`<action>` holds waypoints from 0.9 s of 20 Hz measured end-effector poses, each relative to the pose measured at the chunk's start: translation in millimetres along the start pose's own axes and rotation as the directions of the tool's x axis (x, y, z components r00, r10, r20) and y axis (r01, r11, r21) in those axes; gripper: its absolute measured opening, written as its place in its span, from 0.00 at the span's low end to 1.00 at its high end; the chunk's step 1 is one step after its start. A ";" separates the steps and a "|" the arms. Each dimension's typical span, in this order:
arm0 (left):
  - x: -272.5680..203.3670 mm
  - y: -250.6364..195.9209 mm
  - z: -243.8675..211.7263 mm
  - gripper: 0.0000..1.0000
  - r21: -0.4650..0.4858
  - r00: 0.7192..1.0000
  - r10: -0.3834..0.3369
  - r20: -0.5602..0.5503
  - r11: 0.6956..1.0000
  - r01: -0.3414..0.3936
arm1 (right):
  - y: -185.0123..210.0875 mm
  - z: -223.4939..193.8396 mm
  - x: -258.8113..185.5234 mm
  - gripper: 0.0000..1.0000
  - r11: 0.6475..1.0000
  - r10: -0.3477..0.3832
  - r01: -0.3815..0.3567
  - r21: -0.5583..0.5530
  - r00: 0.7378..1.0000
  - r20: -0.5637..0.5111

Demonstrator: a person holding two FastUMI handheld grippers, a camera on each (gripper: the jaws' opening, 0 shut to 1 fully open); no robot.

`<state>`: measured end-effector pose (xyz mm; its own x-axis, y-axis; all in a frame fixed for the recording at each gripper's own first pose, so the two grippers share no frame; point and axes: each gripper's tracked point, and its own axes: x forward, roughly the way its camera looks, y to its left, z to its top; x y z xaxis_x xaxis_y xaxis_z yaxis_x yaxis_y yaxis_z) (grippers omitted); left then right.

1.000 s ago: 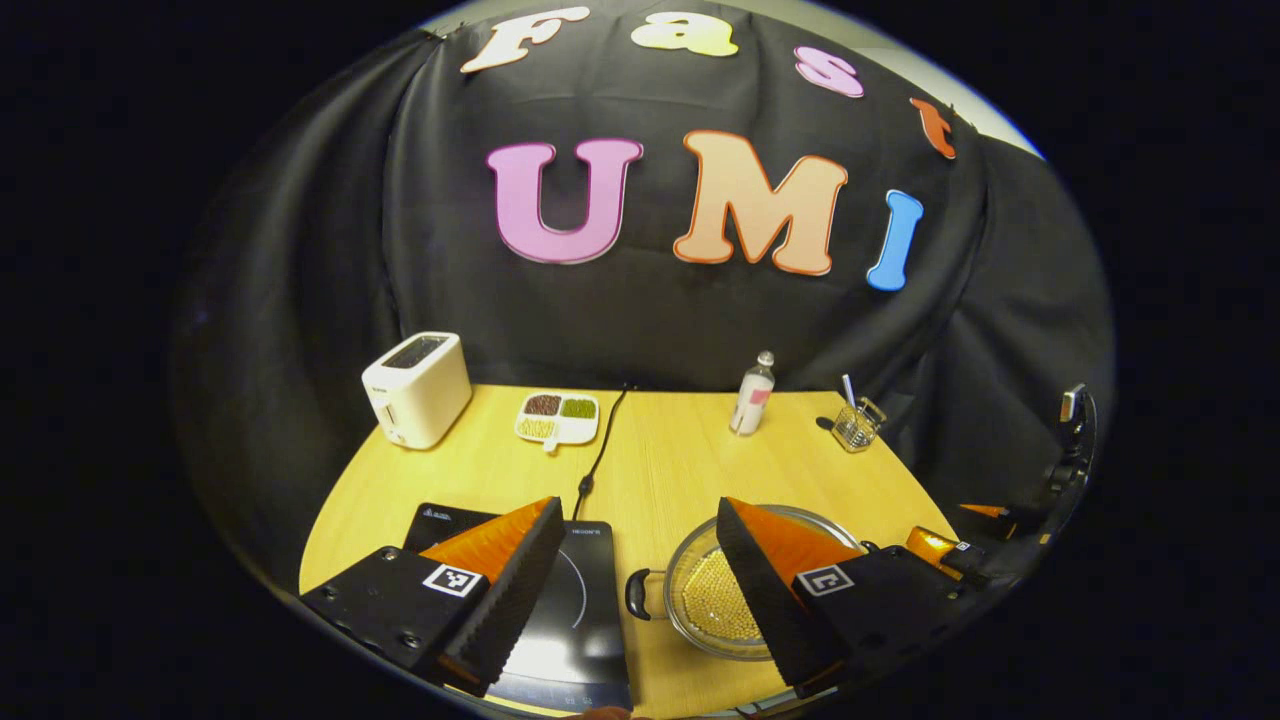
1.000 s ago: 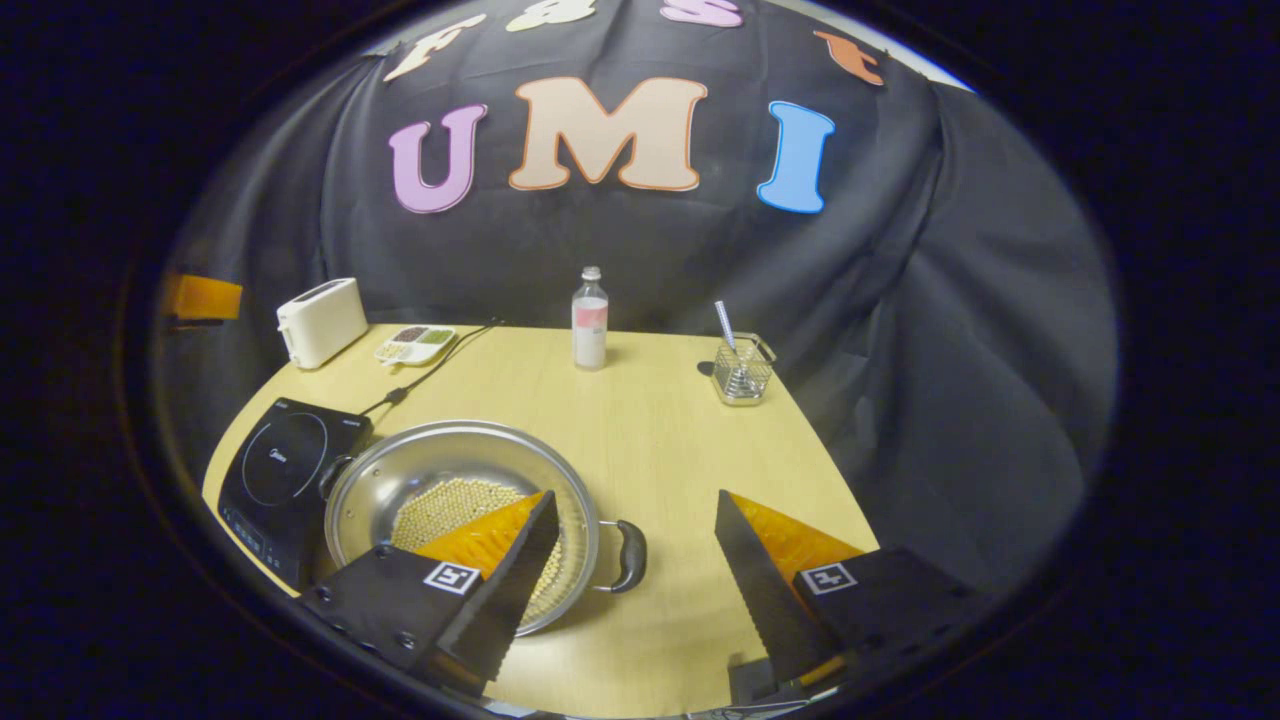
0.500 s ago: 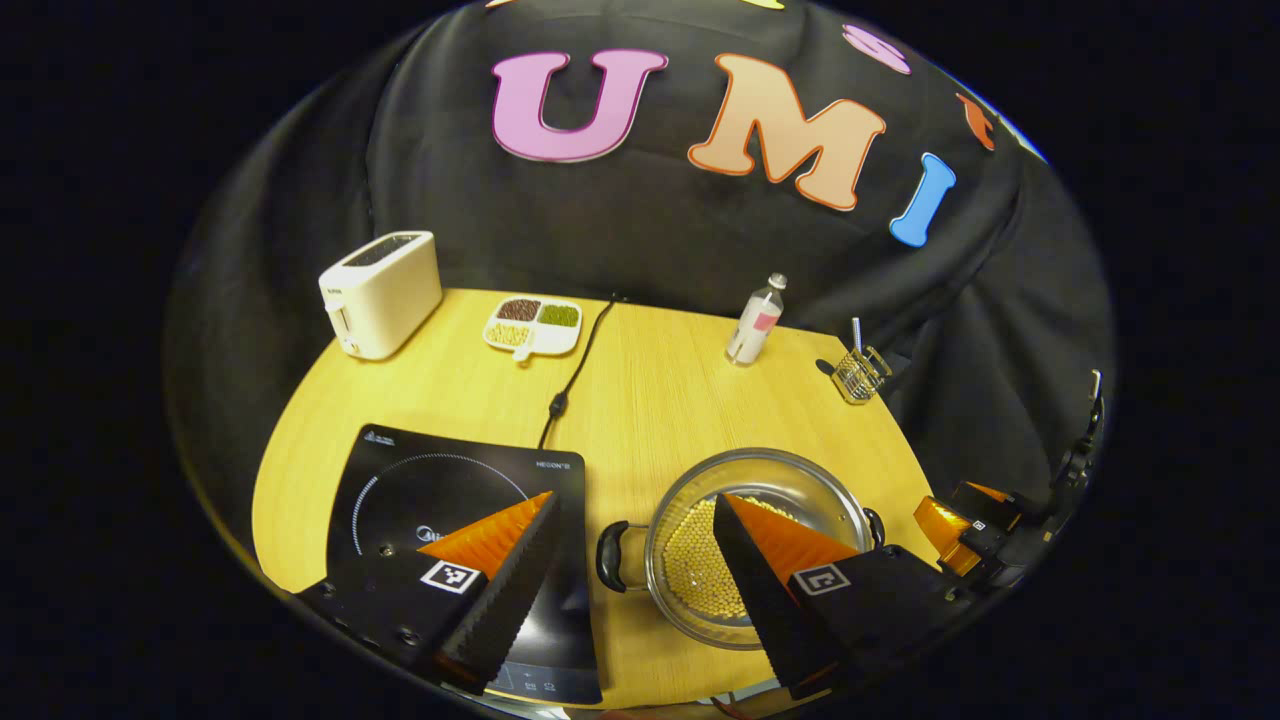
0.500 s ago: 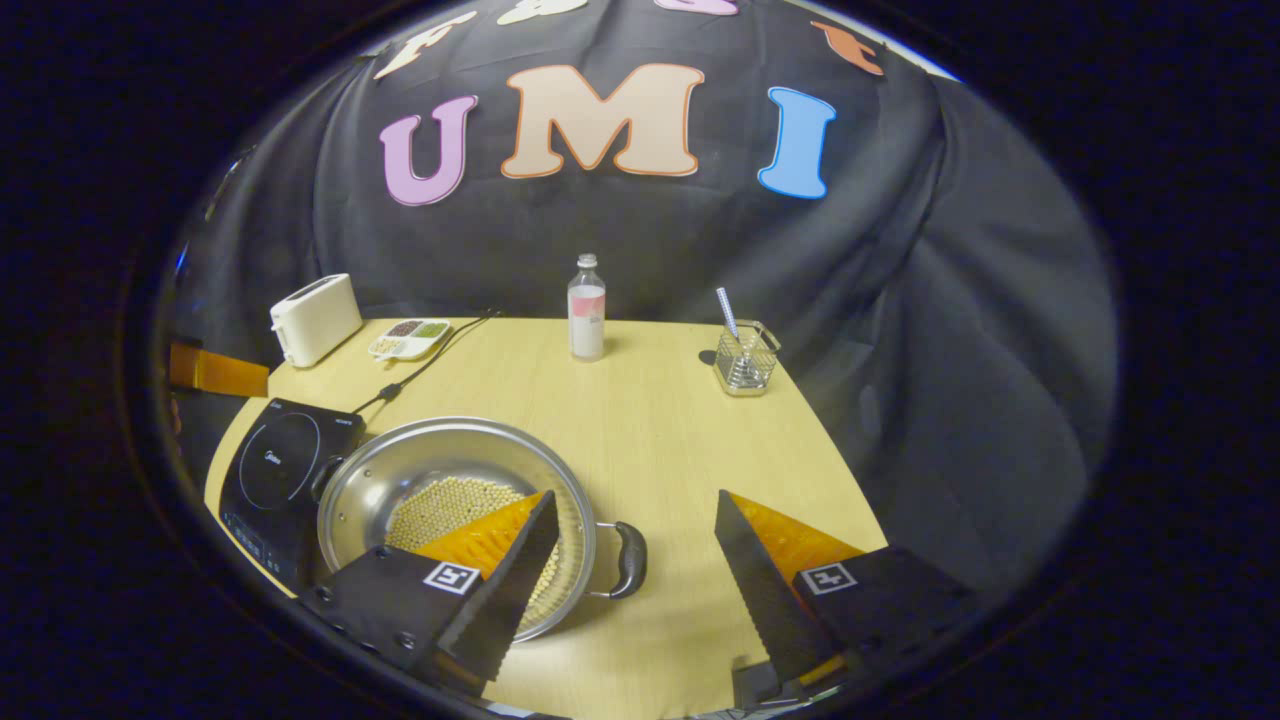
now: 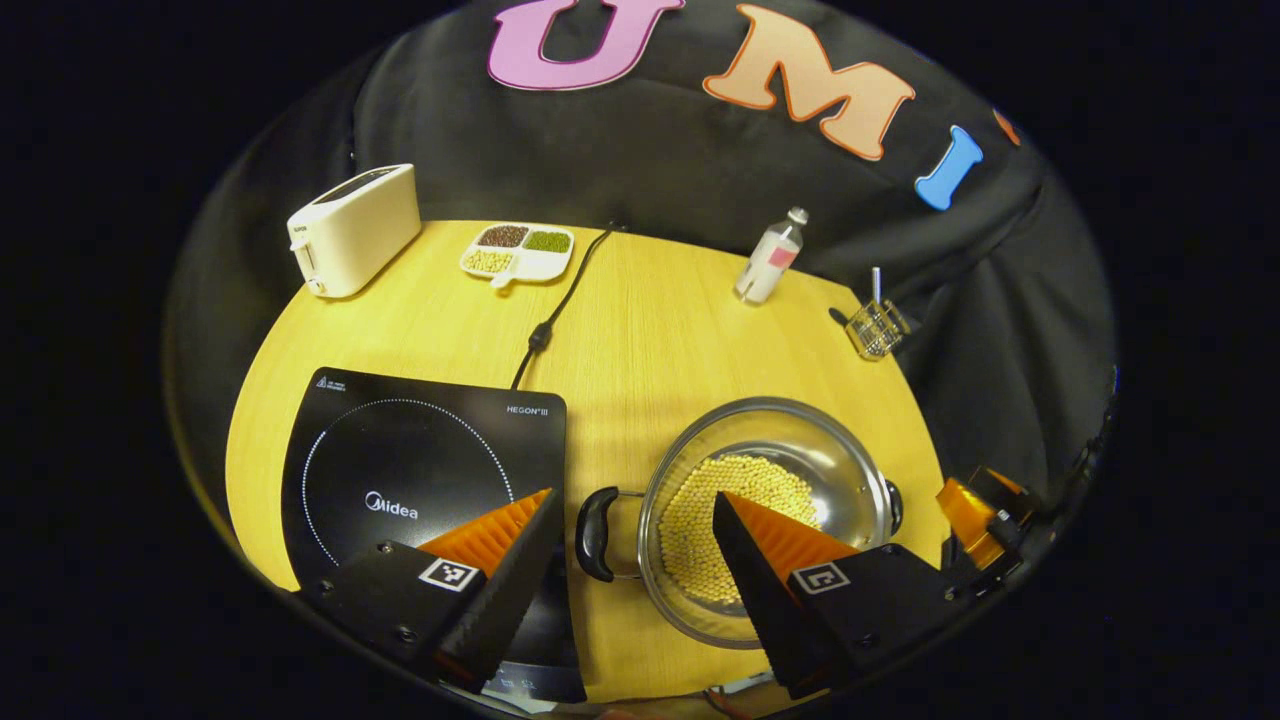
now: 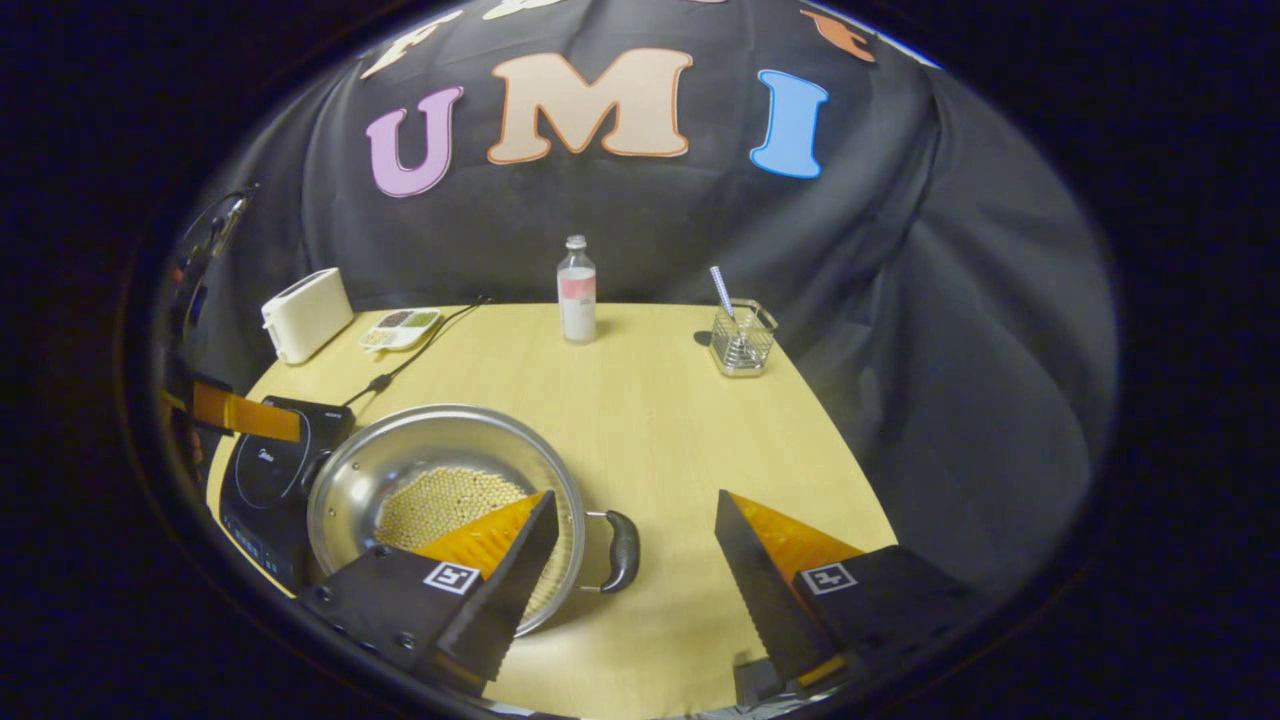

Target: First push the handle of the pot to place it horizontally, then grasp the pot with both hands and set it on the induction cooktop.

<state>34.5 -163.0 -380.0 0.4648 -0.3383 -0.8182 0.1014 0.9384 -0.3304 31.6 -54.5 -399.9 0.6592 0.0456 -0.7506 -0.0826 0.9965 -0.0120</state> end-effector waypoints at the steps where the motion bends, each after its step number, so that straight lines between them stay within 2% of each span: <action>1: 6.1 2.0 -5.0 0.98 0.010 1.000 0.010 -0.014 1.000 -0.010 | -1.0 -1.9 0.8 1.00 1.000 -0.001 0.001 0.003 1.000 -0.004; 5: 21.3 8.3 -21.4 0.98 0.035 0.997 0.039 -0.064 0.999 -0.036 | -3.8 -9.0 4.6 1.00 1.000 0.002 -0.002 0.003 1.000 -0.024; 10: 32.9 6.2 -35.2 0.98 0.006 0.993 0.030 -0.114 1.000 -0.030 | -1.7 -14.7 11.8 1.00 1.000 0.016 -0.016 -0.010 0.999 -0.052; 17: 44.7 11.7 -40.8 1.00 0.007 0.989 0.057 -0.136 0.998 -0.057 | 3.6 -25.8 28.3 1.00 0.999 0.040 -0.042 -0.011 0.994 -0.101; 18: 44.8 11.3 -40.5 0.96 0.013 0.988 0.061 -0.139 0.998 -0.059 | 4.7 -27.4 30.6 1.00 0.999 0.044 -0.045 -0.011 0.993 -0.107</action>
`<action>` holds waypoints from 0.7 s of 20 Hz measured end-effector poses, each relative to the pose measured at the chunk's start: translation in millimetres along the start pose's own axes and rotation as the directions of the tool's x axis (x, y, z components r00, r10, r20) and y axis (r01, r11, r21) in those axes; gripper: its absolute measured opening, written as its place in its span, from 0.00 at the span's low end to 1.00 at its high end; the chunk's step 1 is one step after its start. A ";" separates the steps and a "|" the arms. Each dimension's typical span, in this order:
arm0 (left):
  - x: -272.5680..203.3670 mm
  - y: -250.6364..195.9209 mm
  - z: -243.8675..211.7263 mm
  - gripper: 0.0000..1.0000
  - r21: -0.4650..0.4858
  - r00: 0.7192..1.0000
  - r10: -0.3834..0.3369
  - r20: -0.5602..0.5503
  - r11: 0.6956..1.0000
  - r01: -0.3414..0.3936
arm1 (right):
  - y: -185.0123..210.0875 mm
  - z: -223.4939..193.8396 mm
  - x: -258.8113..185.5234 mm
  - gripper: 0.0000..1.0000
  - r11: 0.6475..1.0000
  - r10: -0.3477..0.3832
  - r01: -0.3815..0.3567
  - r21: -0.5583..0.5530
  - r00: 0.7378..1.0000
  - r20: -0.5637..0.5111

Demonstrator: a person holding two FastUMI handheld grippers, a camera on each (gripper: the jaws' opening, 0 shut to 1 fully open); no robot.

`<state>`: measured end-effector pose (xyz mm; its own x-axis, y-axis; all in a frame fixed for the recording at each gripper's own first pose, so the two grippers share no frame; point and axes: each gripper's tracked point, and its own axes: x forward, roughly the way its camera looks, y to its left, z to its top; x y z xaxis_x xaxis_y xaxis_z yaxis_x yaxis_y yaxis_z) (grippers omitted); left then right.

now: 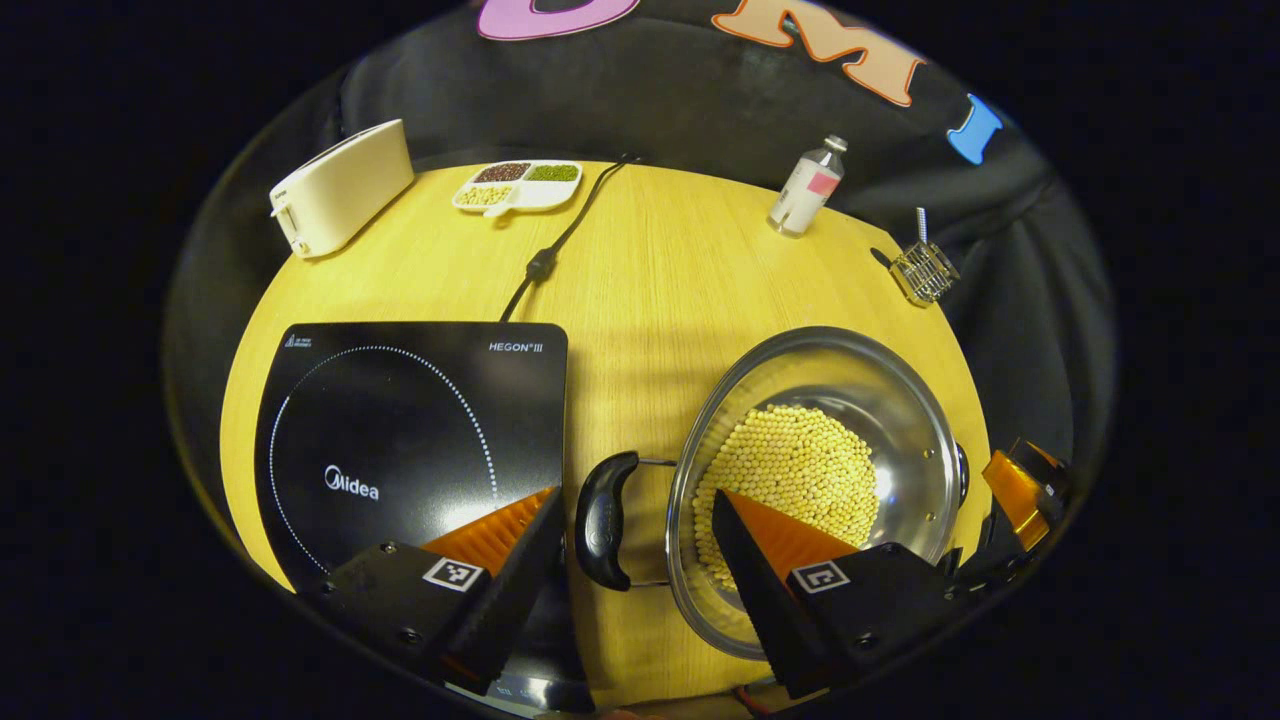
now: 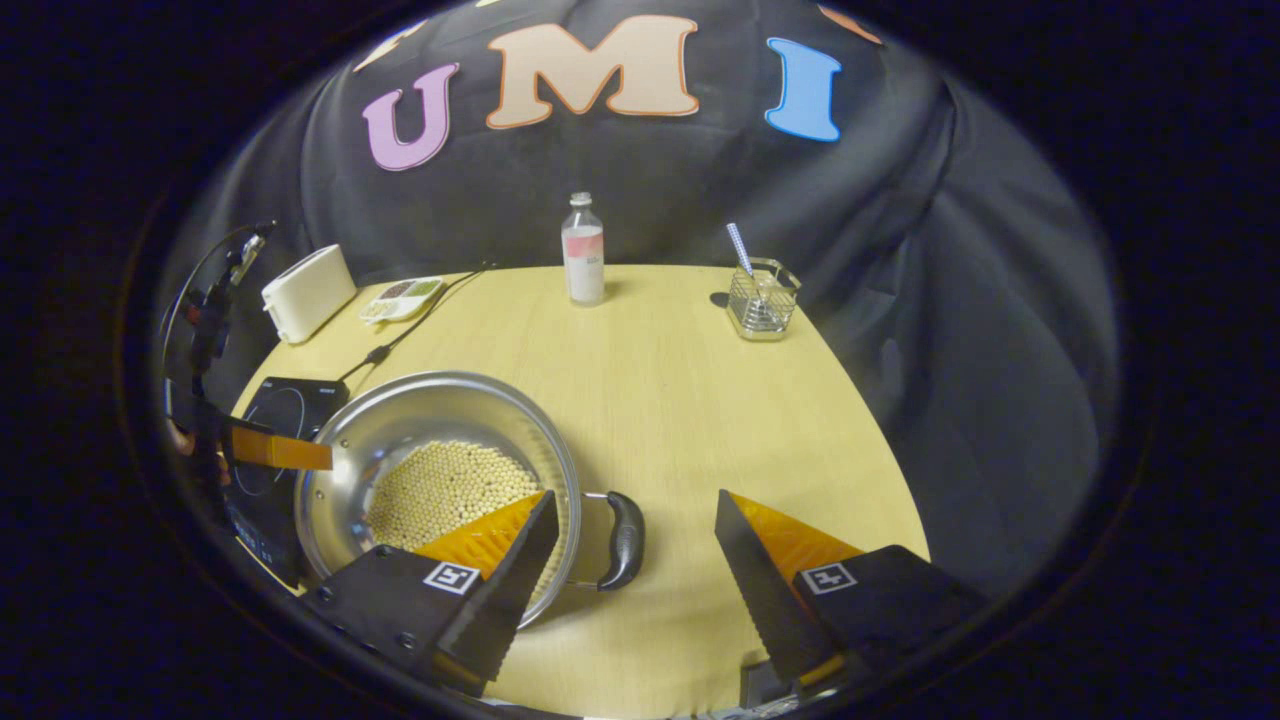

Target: First push the handle of the pot to place it horizontally, then grasp the pot with both hands and set it on the induction cooktop.

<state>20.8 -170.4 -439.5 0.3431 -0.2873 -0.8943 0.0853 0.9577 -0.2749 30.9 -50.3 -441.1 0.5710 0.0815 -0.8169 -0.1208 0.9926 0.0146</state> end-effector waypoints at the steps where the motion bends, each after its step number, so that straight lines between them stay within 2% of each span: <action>1: 0.7 0.5 -0.3 0.97 0.005 1.000 0.005 -0.002 1.000 -0.005 | 0.0 -1.8 0.7 1.00 1.000 0.003 -0.003 -0.001 1.000 -0.006; 5: 3.1 -7.3 -1.7 0.99 0.013 1.000 -0.004 -0.009 1.000 0.004 | 0.5 -6.2 6.3 1.00 1.000 0.012 -0.012 0.003 1.000 -0.022; 9: 7.2 -7.2 -9.9 1.00 0.031 0.999 0.031 -0.038 0.999 -0.030 | 3.6 -13.4 15.7 1.00 0.999 0.040 -0.039 0.011 0.998 -0.052; 14: 12.5 -5.7 -6.8 0.97 0.045 0.997 0.065 -0.034 0.997 -0.063 | 10.9 -32.5 32.8 1.00 0.995 0.084 -0.076 0.062 0.987 -0.137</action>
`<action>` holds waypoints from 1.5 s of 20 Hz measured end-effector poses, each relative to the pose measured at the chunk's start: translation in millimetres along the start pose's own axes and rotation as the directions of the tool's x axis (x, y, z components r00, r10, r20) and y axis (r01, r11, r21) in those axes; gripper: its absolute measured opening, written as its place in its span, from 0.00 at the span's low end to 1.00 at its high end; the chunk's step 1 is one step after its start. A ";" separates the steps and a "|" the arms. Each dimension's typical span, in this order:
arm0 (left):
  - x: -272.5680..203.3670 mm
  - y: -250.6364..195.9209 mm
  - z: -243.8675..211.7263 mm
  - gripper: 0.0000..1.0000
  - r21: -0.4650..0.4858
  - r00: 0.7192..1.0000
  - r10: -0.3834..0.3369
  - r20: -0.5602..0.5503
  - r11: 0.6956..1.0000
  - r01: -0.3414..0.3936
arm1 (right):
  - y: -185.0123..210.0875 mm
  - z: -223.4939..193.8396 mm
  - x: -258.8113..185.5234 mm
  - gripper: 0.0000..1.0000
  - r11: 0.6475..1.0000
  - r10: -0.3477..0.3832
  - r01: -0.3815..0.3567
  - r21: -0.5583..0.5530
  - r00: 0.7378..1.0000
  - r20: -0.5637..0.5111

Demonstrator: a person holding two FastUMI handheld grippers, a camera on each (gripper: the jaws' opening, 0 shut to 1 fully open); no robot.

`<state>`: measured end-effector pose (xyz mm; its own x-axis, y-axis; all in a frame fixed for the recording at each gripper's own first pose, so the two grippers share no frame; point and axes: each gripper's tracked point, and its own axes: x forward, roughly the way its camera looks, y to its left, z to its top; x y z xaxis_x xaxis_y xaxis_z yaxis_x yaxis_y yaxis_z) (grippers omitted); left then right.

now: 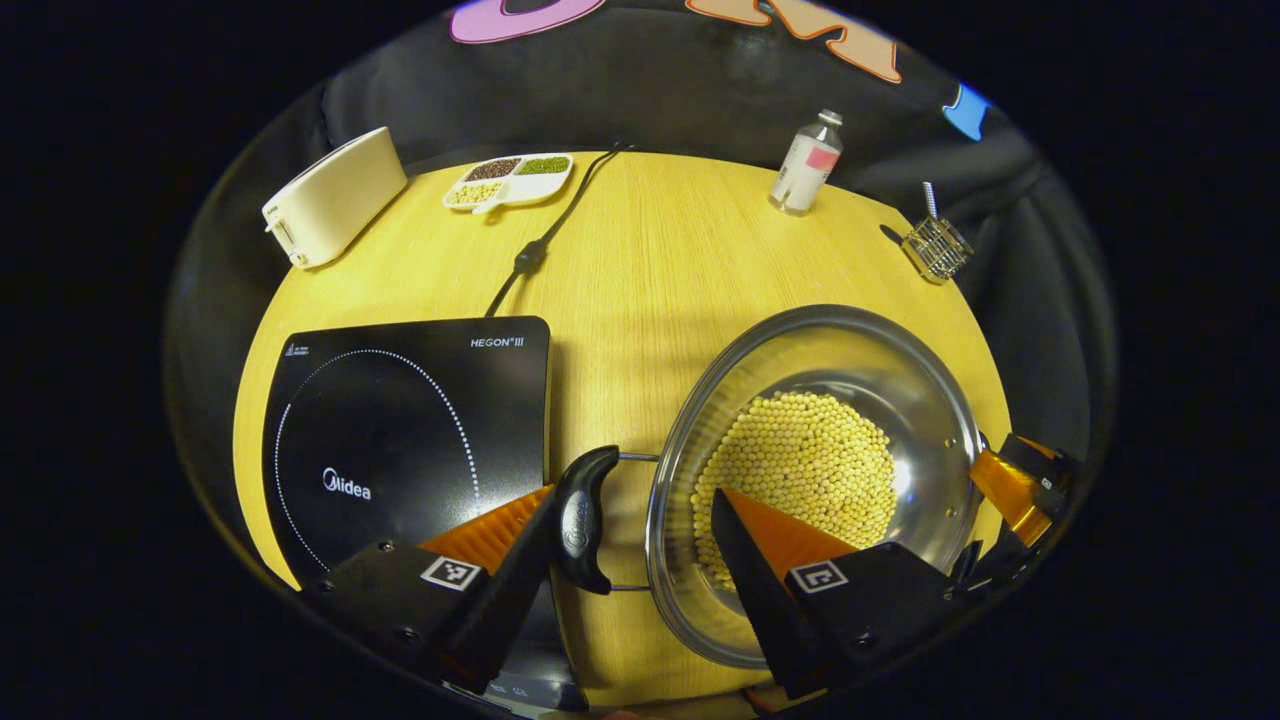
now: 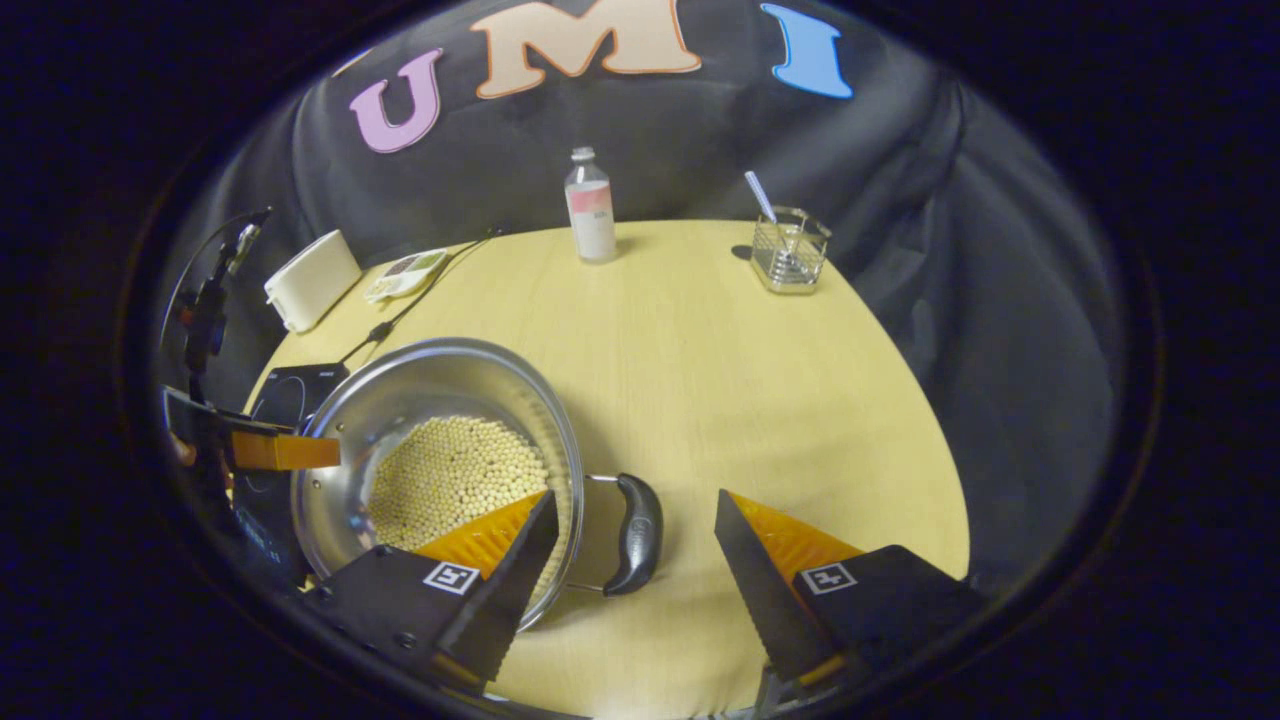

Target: First push the handle of the pot to place it horizontally, then grasp the pot with both hands and set it on the induction cooktop.

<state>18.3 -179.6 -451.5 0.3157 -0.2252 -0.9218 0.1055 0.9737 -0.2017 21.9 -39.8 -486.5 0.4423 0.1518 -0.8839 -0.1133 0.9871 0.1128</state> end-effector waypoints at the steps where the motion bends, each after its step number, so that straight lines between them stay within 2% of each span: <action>1: 2.2 -0.3 -0.5 0.96 0.015 1.000 0.008 -0.004 1.000 -0.008 | 0.8 -3.7 3.6 1.00 1.000 0.005 -0.004 0.013 1.000 -0.017; 8: 16.9 0.7 -4.2 0.97 0.100 0.996 0.089 -0.026 0.991 -0.086 | -5.4 -16.7 18.2 0.99 0.999 0.008 -0.004 0.047 0.995 -0.096; 10: 22.0 -0.8 -4.6 0.97 0.103 0.995 0.100 -0.028 0.990 -0.097 | -7.9 -21.2 18.5 0.90 0.999 0.010 -0.004 0.051 0.994 -0.109; 11: 24.0 -0.8 -6.2 0.97 0.108 0.994 0.104 -0.033 0.989 -0.100 | -8.6 -23.4 19.8 0.94 0.999 0.009 -0.003 0.053 0.993 -0.114; 13: 29.0 0.1 -10.2 0.96 0.116 0.992 0.110 -0.054 0.988 -0.104 | -11.3 -26.0 21.7 0.94 0.999 0.005 0.001 0.052 0.992 -0.125; 14: 31.4 1.0 -10.5 0.99 0.117 0.992 0.115 -0.057 0.987 -0.107 | -9.5 -25.4 21.0 0.88 0.998 0.018 -0.011 0.057 0.992 -0.124; 16: 32.9 0.2 -15.0 0.92 0.103 0.991 0.114 -0.071 0.989 -0.106 | -10.5 -27.5 22.6 0.81 0.998 0.023 -0.015 0.062 0.991 -0.128; 17: 34.0 0.2 -12.8 0.92 0.098 0.992 0.111 -0.064 0.990 -0.104 | -9.5 -29.1 23.2 0.80 0.998 0.026 -0.017 0.062 0.991 -0.134; 18: 34.3 -1.1 -14.4 0.90 0.090 0.992 0.102 -0.075 0.991 -0.095 | -0.1 -35.0 32.4 0.80 0.995 0.063 -0.053 0.079 0.989 -0.133; 21: 34.8 -2.5 -15.3 0.89 0.044 0.995 0.067 -0.071 0.997 -0.064 | -2.0 -28.0 24.6 0.59 0.995 0.053 -0.042 0.087 0.989 -0.139; 22: 33.1 -2.9 -14.8 0.85 0.045 0.996 0.061 -0.065 0.997 -0.058 | -0.3 -27.9 25.8 0.60 0.995 0.059 -0.047 0.090 0.989 -0.139; 23: 33.4 -2.1 -16.3 0.84 0.043 0.996 0.060 -0.070 0.997 -0.057 | -0.7 -28.1 23.3 0.55 0.994 0.063 -0.050 0.095 0.988 -0.141; 25: 32.4 -2.2 -16.6 0.84 0.029 0.996 0.057 -0.066 0.998 -0.055 | -0.6 -28.1 24.5 0.55 0.994 0.067 -0.054 0.092 0.988 -0.139; 27: 30.6 -2.7 -17.7 0.80 0.019 0.997 0.049 -0.065 0.999 -0.048 | 1.0 -26.7 20.0 0.52 0.993 0.071 -0.057 0.107 0.988 -0.138; 30: 25.7 -4.6 -26.1 0.76 -0.029 0.997 0.031 -0.076 0.999 -0.034 | -0.7 -30.1 23.1 0.49 0.993 0.080 -0.066 0.095 0.985 -0.151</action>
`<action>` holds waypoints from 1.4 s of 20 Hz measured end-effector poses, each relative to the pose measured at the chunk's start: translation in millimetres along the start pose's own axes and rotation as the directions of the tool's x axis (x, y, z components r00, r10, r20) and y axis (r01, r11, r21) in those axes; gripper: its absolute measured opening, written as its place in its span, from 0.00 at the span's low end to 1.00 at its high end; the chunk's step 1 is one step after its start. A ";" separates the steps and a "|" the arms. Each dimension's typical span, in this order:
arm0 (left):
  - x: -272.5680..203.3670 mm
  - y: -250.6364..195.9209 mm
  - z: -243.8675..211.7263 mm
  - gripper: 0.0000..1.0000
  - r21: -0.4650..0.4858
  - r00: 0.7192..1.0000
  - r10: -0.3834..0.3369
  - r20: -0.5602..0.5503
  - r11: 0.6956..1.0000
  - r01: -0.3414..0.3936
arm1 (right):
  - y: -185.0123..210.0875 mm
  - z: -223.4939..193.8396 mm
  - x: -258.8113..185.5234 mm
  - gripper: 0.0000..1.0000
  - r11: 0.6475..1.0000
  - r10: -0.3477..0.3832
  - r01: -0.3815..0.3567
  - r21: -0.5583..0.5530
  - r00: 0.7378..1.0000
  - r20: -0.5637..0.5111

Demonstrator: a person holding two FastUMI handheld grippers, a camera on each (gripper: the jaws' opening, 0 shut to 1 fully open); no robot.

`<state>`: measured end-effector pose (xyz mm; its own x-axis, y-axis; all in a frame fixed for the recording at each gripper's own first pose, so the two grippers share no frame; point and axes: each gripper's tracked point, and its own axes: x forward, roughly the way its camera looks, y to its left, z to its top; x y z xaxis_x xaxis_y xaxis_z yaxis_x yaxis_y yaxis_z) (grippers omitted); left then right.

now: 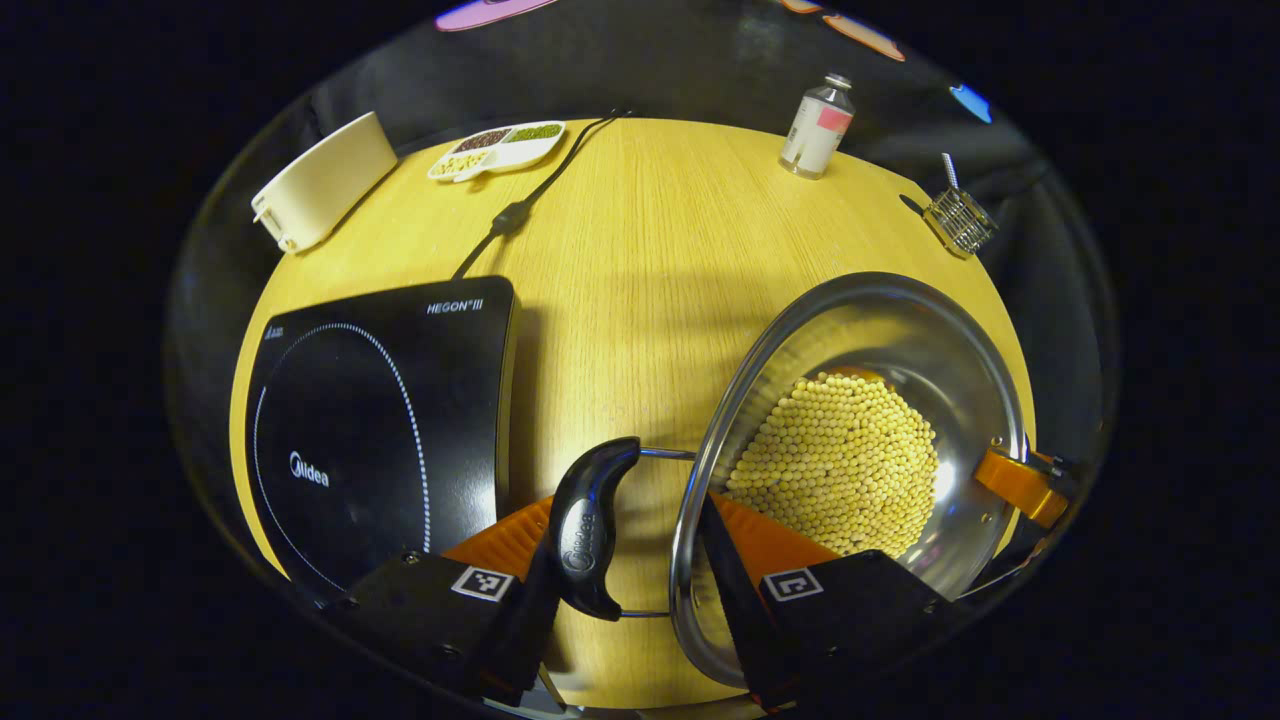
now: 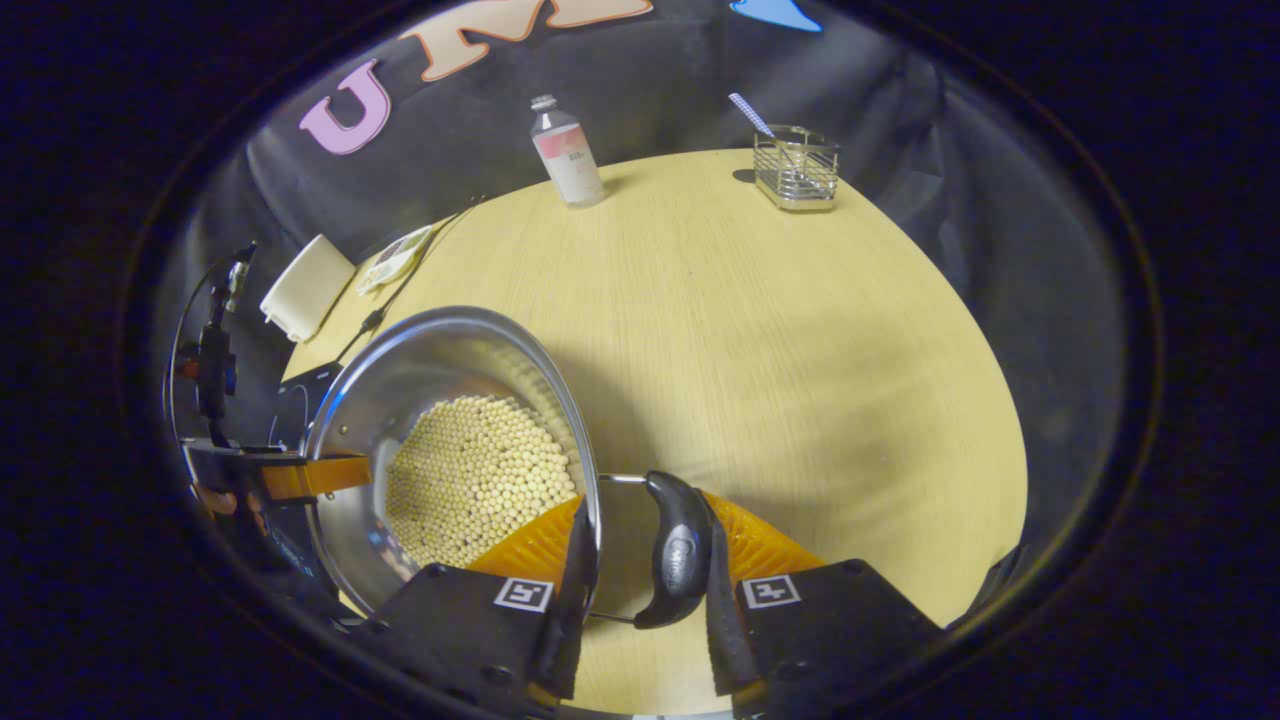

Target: First push the handle of the pot to place it horizontally, then grasp the pot with both hands and set it on the induction cooktop.

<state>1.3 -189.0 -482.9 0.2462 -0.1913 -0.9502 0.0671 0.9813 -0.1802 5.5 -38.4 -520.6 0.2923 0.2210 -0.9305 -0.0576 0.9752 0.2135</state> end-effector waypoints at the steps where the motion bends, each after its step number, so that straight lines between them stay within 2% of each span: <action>1: -1.5 -1.3 -4.1 0.76 -0.014 1.000 -0.004 -0.007 1.000 0.004 | -1.1 -1.9 -1.4 0.48 1.000 0.000 0.000 -0.007 1.000 0.002; 3: -2.9 -2.7 -9.5 0.75 -0.029 1.000 -0.015 -0.002 0.999 0.015 | -2.9 -5.0 -3.0 0.48 1.000 -0.002 0.002 -0.010 1.000 0.003; 4: -4.5 -3.8 -13.2 0.72 -0.029 1.000 -0.015 -0.008 0.999 0.015 | -3.6 -7.0 -4.7 0.54 1.000 0.001 -0.001 -0.008 1.000 -0.002; 5: -6.8 -6.1 -15.6 0.74 -0.027 1.000 -0.014 -0.005 1.000 0.014 | -5.7 -12.3 -8.4 0.48 1.000 0.002 -0.002 -0.010 1.000 -0.004; 6: -9.4 -6.9 -17.2 0.72 -0.024 1.000 -0.011 0.000 1.000 0.011 | -7.3 -14.4 -12.2 0.48 1.000 0.002 -0.002 -0.013 1.000 -0.003; 7: -11.2 -7.3 -18.4 0.74 -0.022 1.000 -0.009 0.006 1.000 0.009 | -8.9 -13.9 -13.6 0.54 1.000 0.002 -0.001 -0.015 1.000 0.003; 8: -14.7 -7.8 -18.0 0.71 -0.021 1.000 -0.008 0.016 1.000 0.009 | -9.5 -12.4 -16.5 0.54 1.000 0.003 -0.003 -0.014 1.000 0.009; 9: -17.7 -8.2 -16.9 0.74 -0.017 1.000 -0.009 0.022 1.000 0.009 | -8.8 -12.5 -18.0 0.53 1.000 0.005 -0.005 -0.011 1.000 0.015; 10: -21.9 -7.8 -16.3 0.71 -0.012 1.000 -0.007 0.023 1.000 0.007 | -7.7 -11.5 -20.2 0.48 1.000 0.006 -0.006 -0.010 1.000 0.018; 13: -33.0 -6.0 -8.3 0.71 0.001 0.999 -0.002 0.040 1.000 0.002 | -4.8 -7.3 -29.6 0.53 1.000 0.009 -0.009 -0.006 0.999 0.035; 14: -36.1 -4.2 -6.3 0.73 0.002 0.999 0.000 0.045 1.000 0.000 | -2.7 -4.2 -33.5 0.48 1.000 0.010 -0.010 -0.004 0.999 0.038; 15: -41.2 -2.9 -5.3 0.71 0.002 0.999 0.000 0.047 1.000 0.000 | 0.5 -3.8 -36.3 0.53 1.000 0.011 -0.011 -0.004 0.999 0.041; 18: -49.3 3.3 -0.6 0.73 0.001 0.998 -0.005 0.057 1.000 0.005 | 8.6 0.5 -43.7 0.54 1.000 0.009 -0.009 -0.009 0.999 0.054; 19: -50.5 6.3 0.4 0.73 -0.001 0.998 -0.008 0.058 1.000 0.008 | 11.7 1.6 -46.0 0.48 1.000 0.006 -0.006 -0.010 0.998 0.057; 20: -52.3 9.5 2.0 0.73 -0.002 0.998 -0.012 0.060 1.000 0.012 | 16.3 3.7 -47.6 0.54 1.000 0.002 -0.002 -0.011 0.998 0.061; 25: -59.5 33.3 16.8 0.73 0.024 0.997 -0.031 0.071 0.999 0.029 | 46.1 8.7 -52.8 0.54 1.000 -0.017 0.017 0.008 0.997 0.078; 26: -62.0 39.2 21.3 0.71 0.030 0.997 -0.034 0.073 0.999 0.032 | 54.2 10.3 -54.1 0.48 1.000 -0.021 0.020 0.012 0.996 0.082; 27: -63.8 45.9 26.0 0.73 0.033 0.996 -0.037 0.076 0.999 0.034 | 62.3 12.1 -55.1 0.48 1.000 -0.024 0.023 0.017 0.996 0.086; 28: -65.5 53.2 29.9 0.71 0.037 0.996 -0.040 0.076 0.999 0.037 | 70.5 13.3 -56.6 0.54 0.999 -0.027 0.025 0.022 0.995 0.092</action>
<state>17.7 -124.9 -422.6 0.3166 -0.2312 -0.9200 0.1122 0.9722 -0.2057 -2.4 17.7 -448.9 0.3800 0.1924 -0.9047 -0.0292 0.9801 0.1962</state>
